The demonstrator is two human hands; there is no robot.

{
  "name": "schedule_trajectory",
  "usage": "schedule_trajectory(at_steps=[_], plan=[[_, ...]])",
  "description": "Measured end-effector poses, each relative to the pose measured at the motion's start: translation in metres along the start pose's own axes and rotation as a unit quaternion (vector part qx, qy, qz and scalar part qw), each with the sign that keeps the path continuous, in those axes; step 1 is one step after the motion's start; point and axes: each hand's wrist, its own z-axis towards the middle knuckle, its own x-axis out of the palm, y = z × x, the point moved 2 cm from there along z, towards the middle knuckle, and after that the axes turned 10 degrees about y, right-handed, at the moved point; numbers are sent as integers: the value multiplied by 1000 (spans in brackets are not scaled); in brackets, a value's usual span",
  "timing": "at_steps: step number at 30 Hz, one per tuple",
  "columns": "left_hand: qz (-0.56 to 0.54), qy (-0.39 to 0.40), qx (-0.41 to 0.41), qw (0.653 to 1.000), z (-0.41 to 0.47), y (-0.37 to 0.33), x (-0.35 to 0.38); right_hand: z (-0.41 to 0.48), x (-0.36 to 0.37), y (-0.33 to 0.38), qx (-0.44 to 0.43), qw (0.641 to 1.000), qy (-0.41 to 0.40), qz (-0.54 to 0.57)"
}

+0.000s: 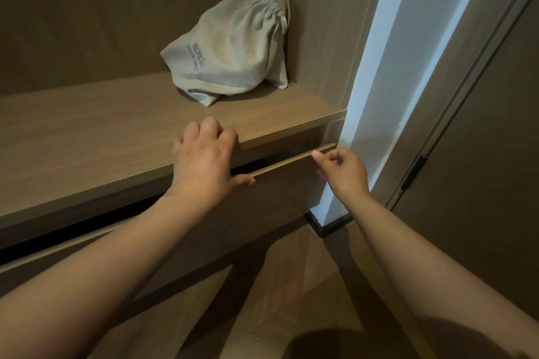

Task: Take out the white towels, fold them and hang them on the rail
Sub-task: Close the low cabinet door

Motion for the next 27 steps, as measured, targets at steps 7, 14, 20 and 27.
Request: schedule_trajectory(at_steps=[7,14,20,27], plan=[[3,-31,-3,1000,10,3,5,0,18,-7,-16,996,52,74],[26,-52,2,998,11,2,10,-9,27,-10,-35,997,55,40],[46,-46,3,998,10,1,12,-16,44,-16,-22,996,88,13],[55,-22,1,998,11,1,12,-16,37,-16,-1,989,146,-16]])
